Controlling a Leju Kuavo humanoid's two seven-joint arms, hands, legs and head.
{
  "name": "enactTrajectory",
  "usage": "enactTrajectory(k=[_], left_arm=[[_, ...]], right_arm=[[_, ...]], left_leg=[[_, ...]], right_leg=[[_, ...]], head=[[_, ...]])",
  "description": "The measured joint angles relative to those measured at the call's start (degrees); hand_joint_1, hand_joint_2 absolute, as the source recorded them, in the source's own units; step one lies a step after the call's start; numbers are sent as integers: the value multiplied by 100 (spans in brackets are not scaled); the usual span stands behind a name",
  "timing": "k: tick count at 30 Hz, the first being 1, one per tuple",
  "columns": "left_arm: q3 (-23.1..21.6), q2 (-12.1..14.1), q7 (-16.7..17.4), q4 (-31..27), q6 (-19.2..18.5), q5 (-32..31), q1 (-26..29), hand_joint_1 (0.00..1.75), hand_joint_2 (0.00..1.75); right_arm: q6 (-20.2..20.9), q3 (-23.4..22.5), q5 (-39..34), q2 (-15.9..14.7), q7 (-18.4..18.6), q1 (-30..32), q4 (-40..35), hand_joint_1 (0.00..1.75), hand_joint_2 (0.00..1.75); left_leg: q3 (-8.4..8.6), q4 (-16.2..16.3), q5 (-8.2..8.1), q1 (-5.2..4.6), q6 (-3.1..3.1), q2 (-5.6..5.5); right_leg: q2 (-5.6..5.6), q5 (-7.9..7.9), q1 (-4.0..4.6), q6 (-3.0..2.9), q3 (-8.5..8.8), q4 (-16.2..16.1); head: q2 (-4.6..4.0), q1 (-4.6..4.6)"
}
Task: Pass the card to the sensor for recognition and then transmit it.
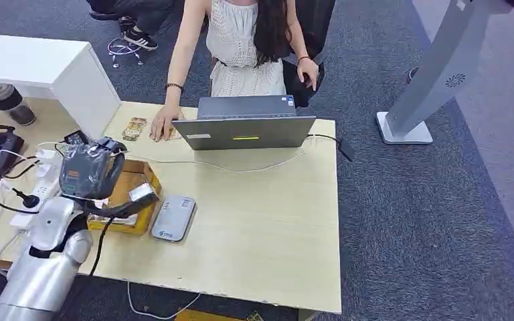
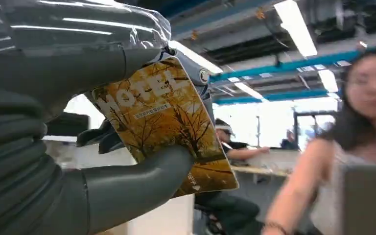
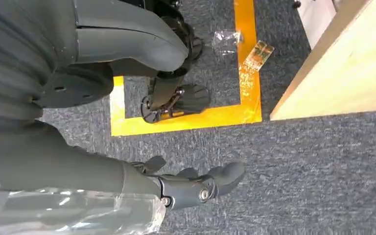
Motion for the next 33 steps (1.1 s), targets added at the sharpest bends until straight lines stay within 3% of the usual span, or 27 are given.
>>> enactTrajectory(k=[3, 8, 29, 33], left_arm=[[-482, -63, 144, -263, -389, -311, 114, 175, 175], [-943, -157, 308, -418, -430, -400, 155, 175, 175], [-1194, -177, 347, -519, -436, -357, 160, 175, 175], [-1236, -164, 579, -508, -798, -355, 156, 175, 175]], right_arm=[[0, 0, -61, 0, -22, 12, 0, 0, 175], [0, 0, -74, 0, -42, 49, 0, 0, 175], [2, 0, -76, 0, -65, 70, -2, 0, 175], [2, 0, -103, 0, -68, 73, -2, 0, 175]], left_leg=[[-1, 1, 0, -2, 0, -2], [1, 1, 1, -1, 0, 2], [0, 1, 1, 0, 0, 2], [1, 1, 1, 1, 0, 3]], right_leg=[[-2, 2, -1, 3, 1, -1], [1, 5, -1, 6, 0, 0], [0, 5, 0, 6, 0, 1], [1, 4, 0, 6, -2, 0]], head=[[0, 0], [0, 0], [0, 2], [0, 0]])
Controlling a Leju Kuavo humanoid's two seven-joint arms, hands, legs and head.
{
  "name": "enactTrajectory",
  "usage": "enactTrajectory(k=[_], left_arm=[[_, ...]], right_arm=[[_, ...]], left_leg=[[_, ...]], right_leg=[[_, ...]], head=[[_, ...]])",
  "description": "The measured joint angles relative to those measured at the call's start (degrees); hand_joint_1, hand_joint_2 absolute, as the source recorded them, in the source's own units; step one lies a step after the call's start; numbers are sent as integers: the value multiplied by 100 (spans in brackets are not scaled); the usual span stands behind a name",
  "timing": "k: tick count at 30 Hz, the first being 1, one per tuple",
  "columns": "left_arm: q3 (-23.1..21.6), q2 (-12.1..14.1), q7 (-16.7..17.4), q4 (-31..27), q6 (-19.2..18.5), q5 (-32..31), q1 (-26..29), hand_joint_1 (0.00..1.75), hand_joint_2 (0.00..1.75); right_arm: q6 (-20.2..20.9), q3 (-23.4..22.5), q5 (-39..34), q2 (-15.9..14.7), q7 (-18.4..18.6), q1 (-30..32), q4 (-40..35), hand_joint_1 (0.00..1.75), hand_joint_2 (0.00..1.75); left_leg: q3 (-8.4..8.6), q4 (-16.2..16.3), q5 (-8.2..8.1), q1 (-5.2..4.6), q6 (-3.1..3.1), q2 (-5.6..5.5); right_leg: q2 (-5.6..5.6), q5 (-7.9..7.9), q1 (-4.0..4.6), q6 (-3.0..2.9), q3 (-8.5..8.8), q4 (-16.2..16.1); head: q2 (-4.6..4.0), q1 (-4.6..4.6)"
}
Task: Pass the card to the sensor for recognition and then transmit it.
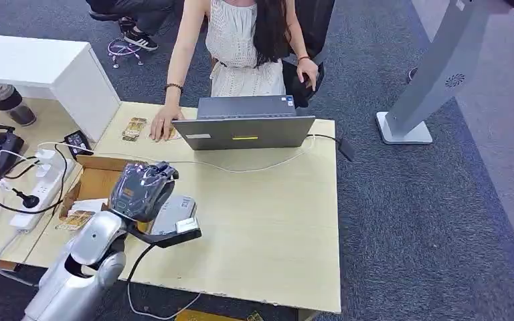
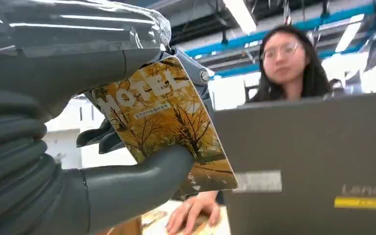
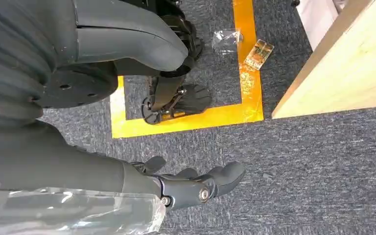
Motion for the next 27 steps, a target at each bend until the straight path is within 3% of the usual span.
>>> enactTrajectory(k=[3, 11, 21, 27], left_arm=[[-55, -4, 457, 293, -1117, -72, -143, 175, 175], [-153, -20, 511, 942, -1149, -107, -396, 175, 175], [-203, -44, 518, 1093, -1151, -107, -461, 175, 175], [-288, -39, 640, 1143, -1448, -103, -553, 175, 175]], right_arm=[[22, 0, -67, 0, 7, 1, 0, 0, 175], [55, 0, -87, 0, 7, 33, -4, 0, 175], [55, 0, -87, 0, 4, 36, -9, 0, 175], [39, 0, -107, 0, 5, 46, -9, 0, 175]], left_leg=[[0, 0, 0, 0, 0, 0], [-1, 0, 1, 1, 0, 8], [-1, 0, 0, 0, 0, 8], [-1, 1, 1, 0, 0, 7]], right_leg=[[1, 0, 0, 0, 0, 0], [6, 2, 0, -1, -1, 1], [5, 2, 0, -1, -2, 0], [4, 2, 0, -1, -2, 1]], head=[[0, 0], [0, 0], [0, 0], [0, 0]])
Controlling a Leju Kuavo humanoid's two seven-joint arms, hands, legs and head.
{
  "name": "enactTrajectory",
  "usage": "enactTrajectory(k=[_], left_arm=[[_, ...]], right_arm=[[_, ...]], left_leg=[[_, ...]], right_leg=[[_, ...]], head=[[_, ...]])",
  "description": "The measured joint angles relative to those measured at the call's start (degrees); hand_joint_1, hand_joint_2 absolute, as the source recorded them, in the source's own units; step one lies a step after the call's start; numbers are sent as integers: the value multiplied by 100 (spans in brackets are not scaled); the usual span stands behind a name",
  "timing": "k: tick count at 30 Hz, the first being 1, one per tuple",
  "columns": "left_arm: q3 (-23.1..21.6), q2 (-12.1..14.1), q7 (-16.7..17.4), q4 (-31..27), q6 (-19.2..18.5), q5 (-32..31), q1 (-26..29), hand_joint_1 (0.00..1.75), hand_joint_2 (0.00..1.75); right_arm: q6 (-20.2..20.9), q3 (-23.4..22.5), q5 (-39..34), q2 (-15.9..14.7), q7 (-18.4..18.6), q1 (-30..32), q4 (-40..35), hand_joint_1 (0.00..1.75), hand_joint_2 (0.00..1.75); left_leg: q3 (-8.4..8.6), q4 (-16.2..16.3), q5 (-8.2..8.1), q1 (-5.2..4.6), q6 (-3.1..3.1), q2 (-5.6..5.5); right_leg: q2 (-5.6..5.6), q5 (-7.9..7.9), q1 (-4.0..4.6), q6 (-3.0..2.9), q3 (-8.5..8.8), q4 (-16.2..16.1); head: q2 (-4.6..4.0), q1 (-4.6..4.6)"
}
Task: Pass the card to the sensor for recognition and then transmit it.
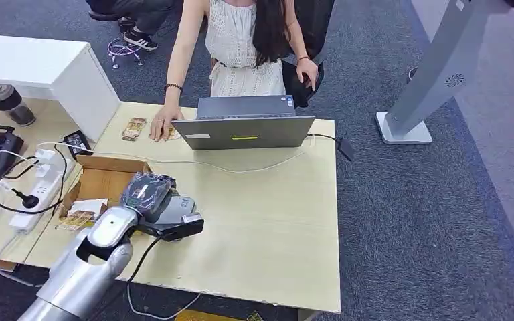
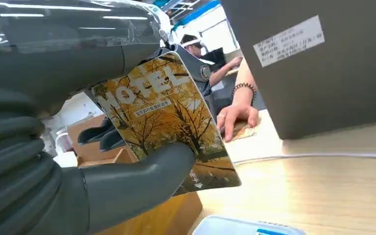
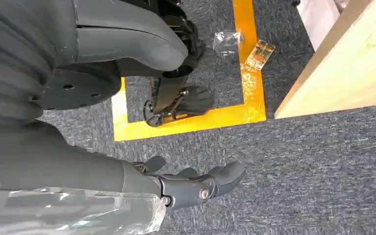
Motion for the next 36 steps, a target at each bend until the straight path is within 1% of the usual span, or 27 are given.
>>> enactTrajectory(k=[9, 10, 12, 13, 14, 18, 22, 25, 36], left_arm=[[-234, 31, 94, 92, -252, 122, -146, 175, 175], [-254, 39, 50, 92, -329, 177, -159, 175, 175], [-344, 92, -140, 134, -690, 394, -196, 175, 175], [-398, 127, -208, 177, -766, 477, -196, 175, 175], [-437, 173, -254, 228, -763, 549, -197, 175, 175], [-544, 282, -260, 376, -722, 630, -232, 175, 175], [-634, 385, -271, 422, -850, 846, -314, 175, 175], [-680, 455, -297, 441, -866, 914, -351, 175, 175], [-739, 527, -304, 463, -866, 942, -390, 175, 175]], right_arm=[[18, 0, -87, 0, -22, 60, -4, 0, 175], [17, 0, -87, 0, -26, 62, -4, 0, 175], [15, 0, -83, 0, -24, 62, -4, 0, 175], [15, 0, -81, 0, -24, 61, -4, 0, 175], [15, 0, -81, 0, -18, 62, -7, 0, 175], [17, 0, -81, 0, -9, 61, -7, 0, 175], [17, 0, -81, 0, -2, 61, -11, 0, 175], [17, 0, -81, 0, 2, 60, -11, 0, 175], [17, 0, -81, 0, 9, 60, -13, 0, 175]], left_leg=[[-1, 0, 0, 0, 0, 0], [-1, 0, 0, 0, 0, 0], [-1, -1, 0, 0, 0, 0], [-1, -1, 0, 0, 0, 1], [-1, 0, 0, 0, 0, 3], [-1, -1, 0, 1, 0, 3], [0, -1, 0, 1, 0, 3], [0, -1, 0, 0, 0, 3], [3, -1, 0, 0, 0, 2]], right_leg=[[0, 0, 0, 0, 0, 0], [0, 0, 0, 0, 0, 0], [1, 0, 0, 0, 1, 0], [2, 0, 0, 0, 0, 0], [5, 0, 0, 0, -1, 0], [4, 0, 0, 0, 0, 0], [3, 0, 0, 0, 2, 1], [3, 0, 0, 0, 2, 1], [2, 0, 0, 0, 6, 1]], head=[[0, 0], [0, 2], [0, 2], [0, 0], [0, 0], [0, -2], [0, 0], [0, 0], [0, 0]])
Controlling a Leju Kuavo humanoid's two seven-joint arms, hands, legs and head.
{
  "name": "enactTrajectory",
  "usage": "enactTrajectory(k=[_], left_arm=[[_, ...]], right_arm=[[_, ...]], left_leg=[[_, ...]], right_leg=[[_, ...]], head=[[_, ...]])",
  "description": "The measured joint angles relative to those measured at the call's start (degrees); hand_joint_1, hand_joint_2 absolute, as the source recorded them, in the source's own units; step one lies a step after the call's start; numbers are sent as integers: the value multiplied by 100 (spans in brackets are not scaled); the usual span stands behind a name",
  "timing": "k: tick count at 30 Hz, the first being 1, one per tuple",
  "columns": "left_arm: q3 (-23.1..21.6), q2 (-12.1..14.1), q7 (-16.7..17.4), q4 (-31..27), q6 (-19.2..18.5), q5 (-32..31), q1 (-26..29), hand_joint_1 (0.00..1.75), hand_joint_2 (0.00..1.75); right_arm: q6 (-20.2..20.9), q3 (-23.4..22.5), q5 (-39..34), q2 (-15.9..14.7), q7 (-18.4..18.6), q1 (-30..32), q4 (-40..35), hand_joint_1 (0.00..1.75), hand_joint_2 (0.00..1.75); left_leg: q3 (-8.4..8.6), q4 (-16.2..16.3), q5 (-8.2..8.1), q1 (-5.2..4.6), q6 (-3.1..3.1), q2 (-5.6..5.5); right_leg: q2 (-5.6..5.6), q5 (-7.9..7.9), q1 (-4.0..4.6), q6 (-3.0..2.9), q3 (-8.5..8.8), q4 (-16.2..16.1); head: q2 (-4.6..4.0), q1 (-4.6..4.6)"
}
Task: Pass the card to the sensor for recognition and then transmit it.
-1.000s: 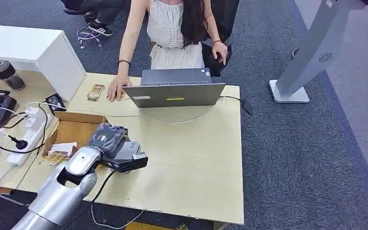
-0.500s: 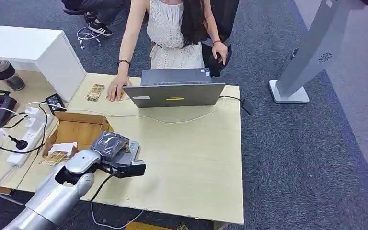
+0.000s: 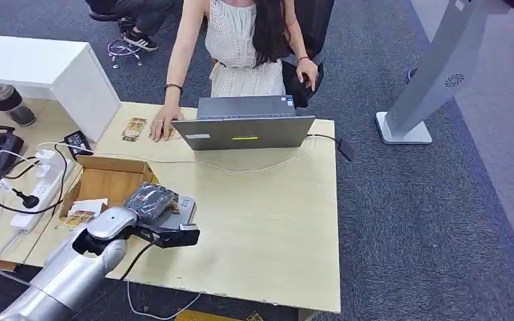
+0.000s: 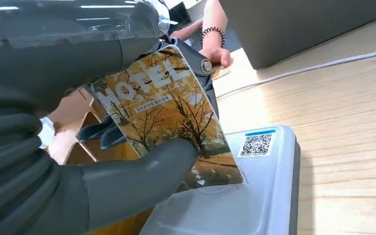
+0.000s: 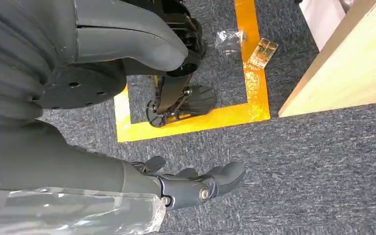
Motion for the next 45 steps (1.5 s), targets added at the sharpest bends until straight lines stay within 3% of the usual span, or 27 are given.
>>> enactTrajectory(k=[3, 6, 10, 13, 16, 19, 27, 39, 45], left_arm=[[-26, 31, -11, 7, 13, 147, -11, 175, 175], [-28, 37, 7, 7, 287, 210, 5, 175, 175], [35, -116, 330, -197, 1759, -270, 53, 175, 175], [305, -219, 320, -528, 3121, -843, 8, 175, 175], [655, -280, 84, -621, 3621, -951, -128, 175, 175], [982, -326, -147, -616, 3770, -964, -330, 175, 175], [1289, -376, -227, -510, 3858, -1042, -622, 175, 175], [1565, -380, -168, 864, 3958, -1425, -1772, 175, 175], [1565, -382, -153, 1213, 3960, -1465, -2021, 175, 175]], right_arm=[[0, 0, -2, 0, 0, -1, 0, 0, 175], [0, 0, -4, 0, 0, 0, 0, 0, 175], [11, 22, 33, 0, -4, -1, 0, 0, 175], [17, 116, 170, 2, 68, -35, 0, 0, 175], [20, 207, 234, 28, 118, -81, 0, 0, 175], [26, 304, 232, 37, 173, -137, 0, 0, 175], [35, 422, 221, 42, 183, -175, 0, 0, 175], [35, 605, 223, 50, 313, -216, 0, 0, 175], [35, 651, 223, 54, 345, -224, 0, 0, 175]], left_leg=[[1, 0, 0, 0, 0, 0], [0, 1, 0, 0, 0, 0], [-5, 1, 1, 0, 0, -3], [-6, 1, 0, 0, 0, -1], [-5, 3, 0, -1, 0, 0], [-4, 3, 4, 1, 0, -2], [-6, 2, 5, 1, 0, -2], [-6, 3, 10, 0, 6, -3], [-7, 3, 10, 0, 6, -3]], right_leg=[[0, 0, 0, 0, 0, 0], [0, 0, 0, 0, -1, 0], [-1, 1, 0, 2, -1, 0], [1, 2, -1, 3, -2, 0], [1, 2, 0, 3, -4, 0], [-1, 5, 0, 1, -4, 0], [-1, 5, 1, 1, -5, 2], [-2, 9, 0, 5, -3, 4], [-2, 9, 0, 5, -4, 4]], head=[[0, 0], [0, 0], [0, 0], [0, 2], [0, 2], [0, 0], [0, 0], [0, 2], [0, 0]])
